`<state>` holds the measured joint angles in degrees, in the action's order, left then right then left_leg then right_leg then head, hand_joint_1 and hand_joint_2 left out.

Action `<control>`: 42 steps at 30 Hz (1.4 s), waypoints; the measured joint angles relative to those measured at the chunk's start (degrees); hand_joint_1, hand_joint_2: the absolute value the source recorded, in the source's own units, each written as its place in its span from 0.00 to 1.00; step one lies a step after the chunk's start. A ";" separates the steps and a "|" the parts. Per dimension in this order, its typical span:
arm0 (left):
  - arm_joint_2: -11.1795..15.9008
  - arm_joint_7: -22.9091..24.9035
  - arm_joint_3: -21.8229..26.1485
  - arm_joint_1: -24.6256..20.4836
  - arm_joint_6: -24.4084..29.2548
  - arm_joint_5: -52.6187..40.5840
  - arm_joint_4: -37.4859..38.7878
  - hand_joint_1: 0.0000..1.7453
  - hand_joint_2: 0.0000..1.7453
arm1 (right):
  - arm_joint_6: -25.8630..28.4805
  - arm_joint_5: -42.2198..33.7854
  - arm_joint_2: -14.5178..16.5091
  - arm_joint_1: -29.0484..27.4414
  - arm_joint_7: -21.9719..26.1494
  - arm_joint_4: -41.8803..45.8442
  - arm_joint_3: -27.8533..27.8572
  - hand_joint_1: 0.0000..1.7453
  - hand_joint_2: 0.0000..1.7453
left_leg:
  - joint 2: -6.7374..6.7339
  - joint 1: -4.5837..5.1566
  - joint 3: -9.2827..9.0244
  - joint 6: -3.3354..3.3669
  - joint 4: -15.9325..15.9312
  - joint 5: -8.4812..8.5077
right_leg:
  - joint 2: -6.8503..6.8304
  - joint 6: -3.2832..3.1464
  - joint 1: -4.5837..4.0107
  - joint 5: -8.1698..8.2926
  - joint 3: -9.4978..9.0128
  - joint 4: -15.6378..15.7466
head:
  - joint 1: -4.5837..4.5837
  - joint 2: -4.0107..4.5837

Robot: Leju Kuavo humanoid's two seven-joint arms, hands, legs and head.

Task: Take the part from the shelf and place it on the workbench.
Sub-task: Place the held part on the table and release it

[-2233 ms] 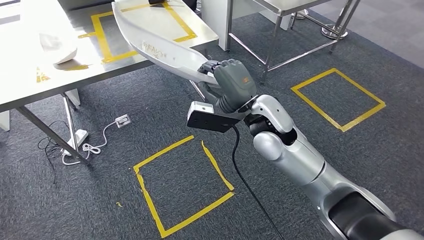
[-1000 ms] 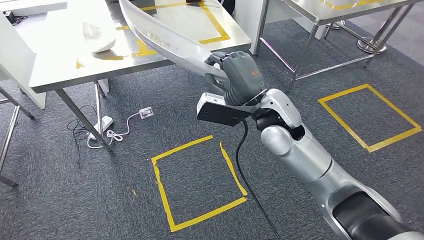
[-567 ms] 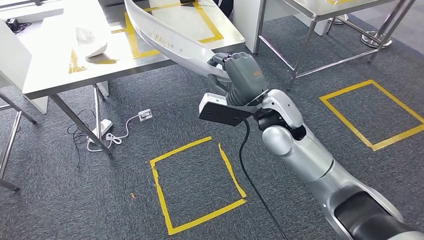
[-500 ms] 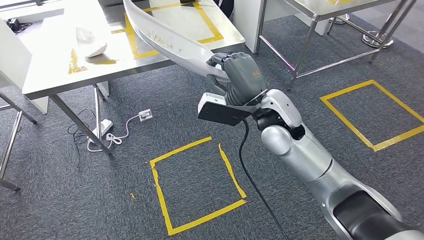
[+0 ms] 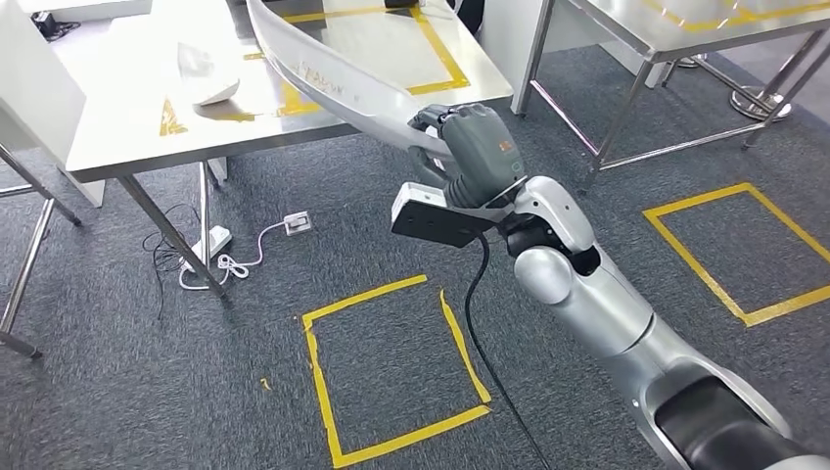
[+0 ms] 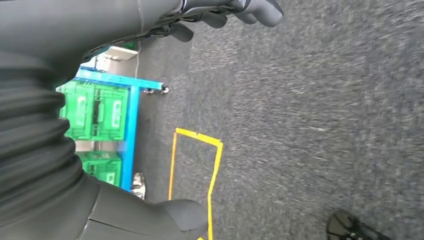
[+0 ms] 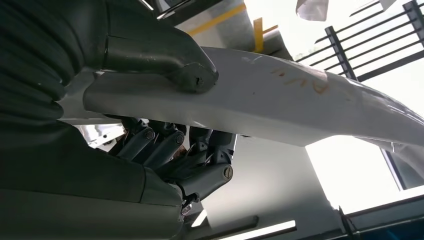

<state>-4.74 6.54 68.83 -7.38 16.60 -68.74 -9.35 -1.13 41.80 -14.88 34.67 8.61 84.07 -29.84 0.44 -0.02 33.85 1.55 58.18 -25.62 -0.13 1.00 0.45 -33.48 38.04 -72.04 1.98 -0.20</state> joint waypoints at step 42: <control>-0.81 -1.13 -0.09 0.49 -1.09 -1.42 0.05 0.00 1.00 | 0.51 -3.73 -6.22 -2.89 2.54 -0.34 1.54 1.00 1.00 | 0.86 1.08 -7.43 -0.86 4.01 -6.86 | 1.13 -2.60 -1.34 10.46 -0.29 13.26 | -0.53 0.00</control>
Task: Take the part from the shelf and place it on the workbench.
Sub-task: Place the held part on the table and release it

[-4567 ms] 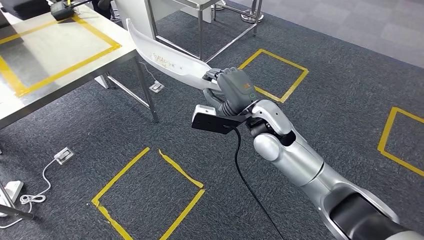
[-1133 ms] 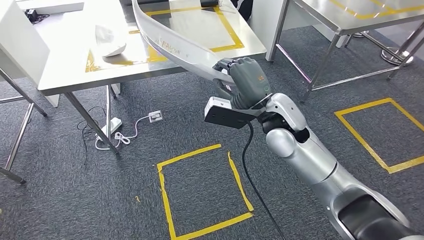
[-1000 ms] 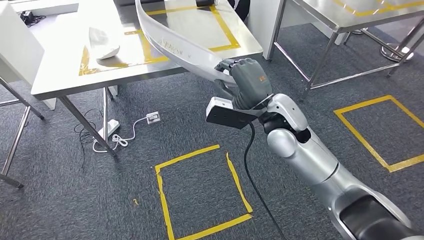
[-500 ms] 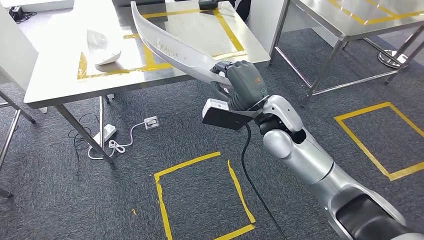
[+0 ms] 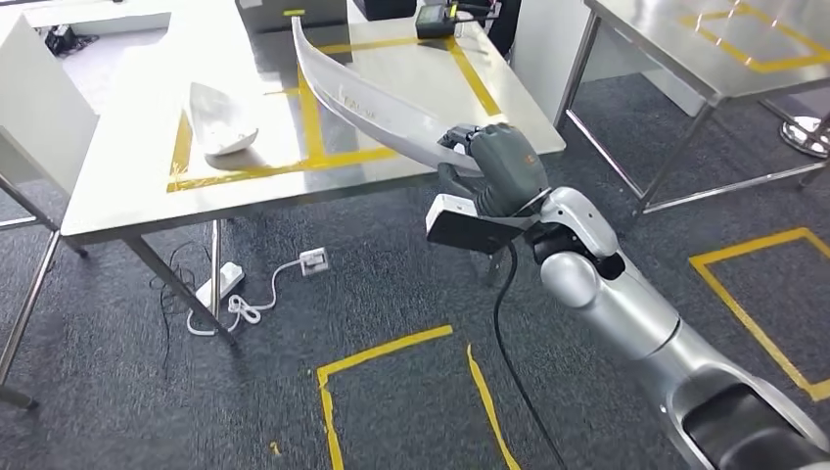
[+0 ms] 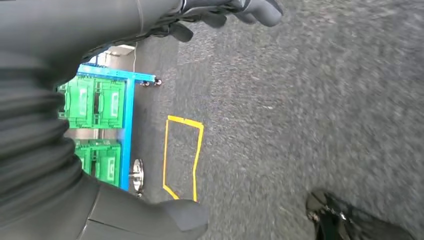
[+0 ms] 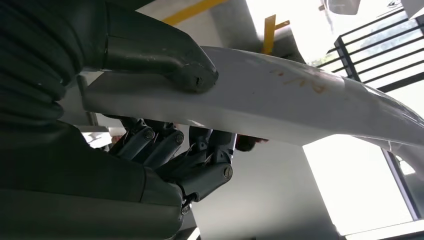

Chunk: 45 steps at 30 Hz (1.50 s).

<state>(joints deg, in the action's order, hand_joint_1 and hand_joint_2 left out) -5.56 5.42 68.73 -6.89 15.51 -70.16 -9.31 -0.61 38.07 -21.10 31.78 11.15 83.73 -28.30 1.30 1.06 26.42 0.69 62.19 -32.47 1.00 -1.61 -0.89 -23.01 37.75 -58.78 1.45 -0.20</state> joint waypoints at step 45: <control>-0.63 0.36 -2.37 -2.67 -0.74 -3.93 0.05 0.00 1.00 | -7.09 -3.53 7.47 22.36 -6.78 -42.10 -4.65 1.00 1.00 | -1.27 -1.28 10.88 -1.29 -2.77 8.80 | 0.08 -0.24 0.70 -4.80 -4.82 -0.32 | -0.18 0.00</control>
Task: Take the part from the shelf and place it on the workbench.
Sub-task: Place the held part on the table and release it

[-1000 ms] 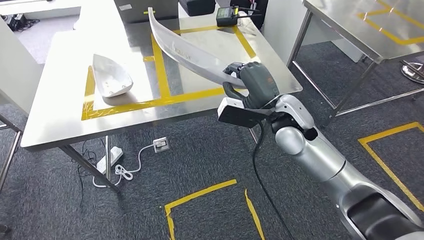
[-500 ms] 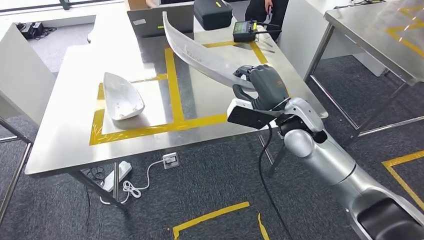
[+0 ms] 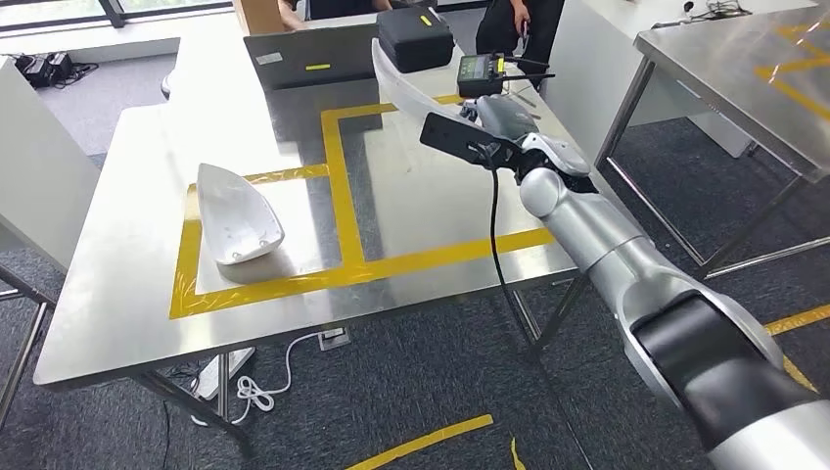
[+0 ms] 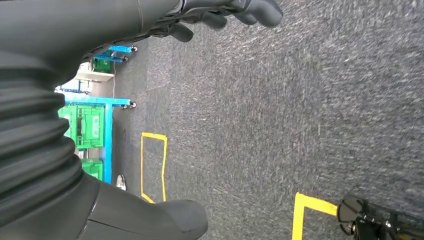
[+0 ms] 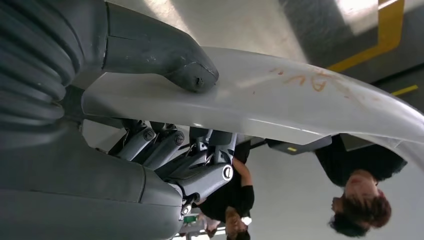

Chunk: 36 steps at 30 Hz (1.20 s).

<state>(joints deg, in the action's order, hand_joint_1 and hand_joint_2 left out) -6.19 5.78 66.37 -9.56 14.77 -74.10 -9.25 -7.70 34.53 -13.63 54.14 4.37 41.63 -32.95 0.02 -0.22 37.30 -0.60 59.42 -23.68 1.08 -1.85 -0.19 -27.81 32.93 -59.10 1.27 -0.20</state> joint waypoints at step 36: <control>0.18 1.76 0.00 0.36 -0.28 2.73 0.02 0.00 0.00 | 6.39 1.61 19.29 9.88 -1.08 -22.12 -4.74 0.00 0.00 | 0.26 -0.26 -0.69 1.73 -1.53 0.74 | -0.59 2.64 0.18 -1.62 -0.03 -0.74 | 0.55 0.00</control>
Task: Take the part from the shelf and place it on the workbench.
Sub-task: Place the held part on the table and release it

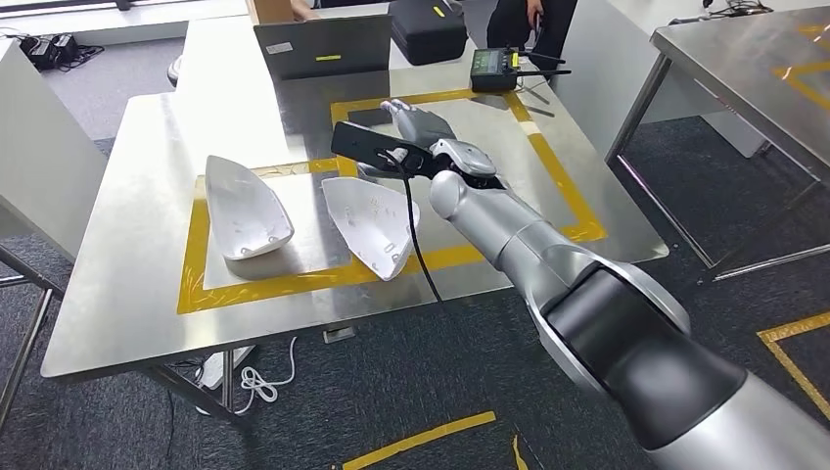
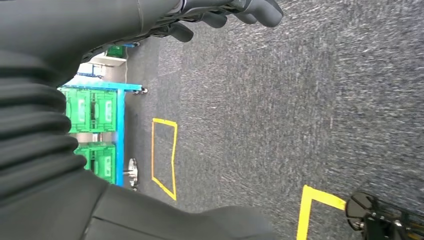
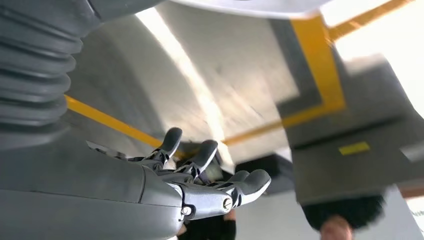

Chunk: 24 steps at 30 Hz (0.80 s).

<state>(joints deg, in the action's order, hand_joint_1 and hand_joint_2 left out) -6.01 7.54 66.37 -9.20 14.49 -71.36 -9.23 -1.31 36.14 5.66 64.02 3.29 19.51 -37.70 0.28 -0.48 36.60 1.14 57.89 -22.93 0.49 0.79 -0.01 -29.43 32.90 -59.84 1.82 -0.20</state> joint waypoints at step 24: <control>0.31 -1.48 1.18 1.53 -0.31 0.43 0.01 0.00 0.00 | 4.58 -12.99 -12.48 5.74 9.42 27.33 14.49 0.00 0.00 | -0.08 0.07 -1.67 -1.92 6.94 -6.25 | 0.19 -2.07 0.23 4.28 3.46 -0.10 | -0.62 0.00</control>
<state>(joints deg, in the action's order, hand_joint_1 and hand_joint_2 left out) -5.69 6.06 67.55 -7.67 14.18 -70.94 -9.22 3.27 23.15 -6.82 69.76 12.70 46.84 -23.21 0.21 -0.42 34.94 -0.78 64.83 -29.19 0.67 -1.27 0.22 -25.15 36.35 -59.94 1.20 -0.20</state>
